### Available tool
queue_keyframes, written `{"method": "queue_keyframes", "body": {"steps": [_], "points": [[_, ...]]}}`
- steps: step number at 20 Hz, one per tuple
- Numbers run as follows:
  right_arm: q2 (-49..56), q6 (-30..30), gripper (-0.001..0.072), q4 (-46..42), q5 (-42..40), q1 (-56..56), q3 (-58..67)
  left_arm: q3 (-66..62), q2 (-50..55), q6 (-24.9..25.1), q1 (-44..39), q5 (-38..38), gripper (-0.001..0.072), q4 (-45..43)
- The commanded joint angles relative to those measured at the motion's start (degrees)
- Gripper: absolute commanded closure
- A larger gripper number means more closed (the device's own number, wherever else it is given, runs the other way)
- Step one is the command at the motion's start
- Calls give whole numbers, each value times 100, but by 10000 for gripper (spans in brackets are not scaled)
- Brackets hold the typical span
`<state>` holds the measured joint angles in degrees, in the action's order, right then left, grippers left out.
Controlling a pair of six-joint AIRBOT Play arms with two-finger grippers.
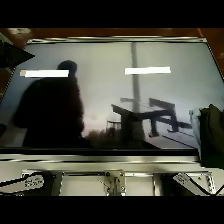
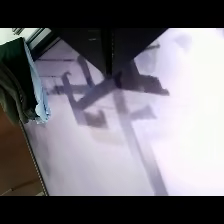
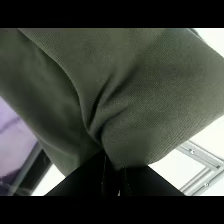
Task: Fold the shirts.
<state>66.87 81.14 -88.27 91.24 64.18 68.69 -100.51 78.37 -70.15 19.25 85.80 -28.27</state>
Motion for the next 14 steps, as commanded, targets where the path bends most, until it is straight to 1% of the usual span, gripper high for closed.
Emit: {"method": "queue_keyframes", "body": {"steps": [1,2,4,6,7,9,10,11,12,13,14], "points": [[11,15,269,-240,-503,2,-667,2,0,0,2,-2,668,0],[11,4,153,-341,-623,2,-710,2,0,-17,2,-2,667,0],[4,2,151,-638,-728,2,-540,2,2,-13,2,-9,668,0],[4,33,152,-568,-796,-2,31,2,20,-13,0,-28,668,0],[4,31,152,-205,-935,-2,433,2,39,-11,0,-26,668,0],[-20,31,152,1156,-1493,-15,1377,2,109,11,-4,-50,668,-48],[-48,33,152,1768,-1834,-98,1679,2,142,-4,-57,-129,670,-286],[-129,31,152,2330,-2197,-317,1897,0,162,-144,-186,-251,670,-798],[-201,28,152,2684,-2406,-675,1993,0,170,-380,-424,-361,670,-1648],[-247,28,152,2782,-2371,-1161,1991,0,173,-562,-761,-365,670,-2675],[-234,9,152,2603,-2081,-1696,1969,0,188,-769,-1143,-297,670,-3722]]}}
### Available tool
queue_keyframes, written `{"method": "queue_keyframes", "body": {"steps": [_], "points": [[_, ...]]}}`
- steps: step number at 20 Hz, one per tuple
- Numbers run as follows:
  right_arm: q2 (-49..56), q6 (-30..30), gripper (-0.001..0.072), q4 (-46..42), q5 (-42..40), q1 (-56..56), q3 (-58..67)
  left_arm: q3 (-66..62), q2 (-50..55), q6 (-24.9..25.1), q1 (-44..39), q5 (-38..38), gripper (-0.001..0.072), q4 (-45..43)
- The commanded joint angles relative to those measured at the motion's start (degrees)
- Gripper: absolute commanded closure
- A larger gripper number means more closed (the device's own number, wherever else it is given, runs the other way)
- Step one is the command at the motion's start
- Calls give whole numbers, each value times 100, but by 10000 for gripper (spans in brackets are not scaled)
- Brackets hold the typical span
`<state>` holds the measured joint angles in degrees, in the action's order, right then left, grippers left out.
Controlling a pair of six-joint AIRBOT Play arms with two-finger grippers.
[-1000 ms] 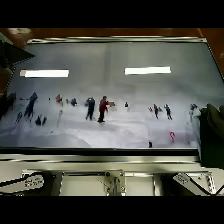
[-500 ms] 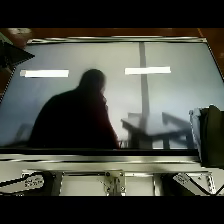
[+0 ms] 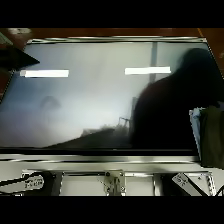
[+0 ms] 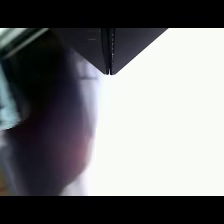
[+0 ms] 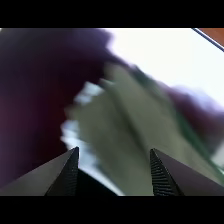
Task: Fold the shirts.
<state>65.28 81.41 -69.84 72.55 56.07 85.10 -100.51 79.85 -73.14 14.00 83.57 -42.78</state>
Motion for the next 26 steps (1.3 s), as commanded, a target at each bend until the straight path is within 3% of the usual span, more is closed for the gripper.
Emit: {"method": "queue_keyframes", "body": {"steps": [1,3,4,5,6,12,16,26], "points": [[-20,68,151,267,232,-1519,212,0,87,-756,-1073,44,670,-3403],[166,348,54,-422,1248,-2533,-190,0,315,-944,-1827,354,650,-4690],[225,348,42,-535,1532,-2861,-407,0,448,-942,-2063,516,485,-4771],[243,348,42,-575,1637,-3112,-595,0,577,-1008,-2249,675,199,-4765],[240,348,42,-579,1631,-3259,-691,2,673,-1110,-2371,743,103,-4760],[243,350,43,-153,1541,-3451,-721,4,901,-1123,-2551,739,116,-4721],[240,348,43,-26,1530,-3451,-719,4,981,-1683,-2546,734,115,-4719],[240,348,43,-26,1530,-3451,-719,4,979,-1650,-2544,706,115,-4723]]}}
